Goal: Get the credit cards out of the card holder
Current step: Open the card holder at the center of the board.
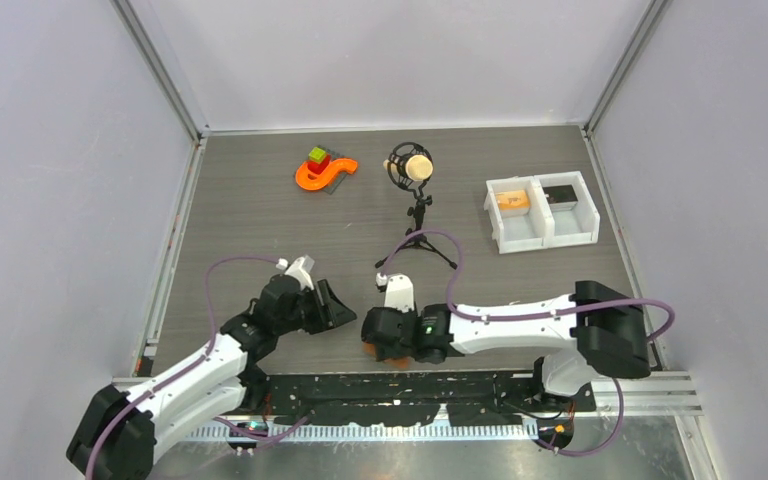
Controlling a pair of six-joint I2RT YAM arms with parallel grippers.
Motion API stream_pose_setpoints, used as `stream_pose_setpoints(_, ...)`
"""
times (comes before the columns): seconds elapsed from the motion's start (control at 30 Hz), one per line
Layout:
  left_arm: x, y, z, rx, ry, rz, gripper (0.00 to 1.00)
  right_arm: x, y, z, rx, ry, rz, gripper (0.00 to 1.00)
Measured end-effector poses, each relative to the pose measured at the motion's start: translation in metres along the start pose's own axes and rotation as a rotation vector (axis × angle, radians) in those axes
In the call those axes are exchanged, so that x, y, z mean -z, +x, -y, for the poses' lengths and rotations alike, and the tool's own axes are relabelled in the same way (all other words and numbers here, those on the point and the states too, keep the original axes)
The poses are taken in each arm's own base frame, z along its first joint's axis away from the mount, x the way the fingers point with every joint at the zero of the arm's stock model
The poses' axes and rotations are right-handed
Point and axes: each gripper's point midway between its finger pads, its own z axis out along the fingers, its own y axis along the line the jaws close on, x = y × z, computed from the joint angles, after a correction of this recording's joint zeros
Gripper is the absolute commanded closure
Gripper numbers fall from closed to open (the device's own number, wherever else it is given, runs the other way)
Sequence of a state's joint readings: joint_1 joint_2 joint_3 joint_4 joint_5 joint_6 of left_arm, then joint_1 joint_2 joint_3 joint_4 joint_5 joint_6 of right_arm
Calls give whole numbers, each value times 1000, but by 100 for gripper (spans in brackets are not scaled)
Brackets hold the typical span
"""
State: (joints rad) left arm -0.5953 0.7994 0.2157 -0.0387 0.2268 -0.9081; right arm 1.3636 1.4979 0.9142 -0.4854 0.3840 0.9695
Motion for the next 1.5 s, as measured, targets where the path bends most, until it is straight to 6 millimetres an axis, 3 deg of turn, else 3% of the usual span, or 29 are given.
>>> stream_pose_setpoints(0.3,5,-2,-6,0,-27,24,50,-17,21,10,-91,190,-24,46)
stream_pose_setpoints(0.47,6,0,-15,-1,-72,25,50,-20,18,12,-121,223,3,60)
stream_pose_setpoints(0.6,7,1,-21,2,-99,25,50,-23,13,15,-114,234,39,77)
stream_pose_setpoints(0.73,9,2,-26,-5,-123,17,50,-26,7,20,-50,204,98,93)
stream_pose_setpoints(0.97,13,-11,-12,-33,-107,36,50,-13,3,34,261,0,192,95)
stream_pose_setpoints(1.3,10,-7,3,-52,-64,-37,49,14,-27,-19,645,-338,433,95)
stream_pose_setpoints(1.5,9,-4,4,-58,-55,-54,45,18,-50,-28,754,-312,552,95)
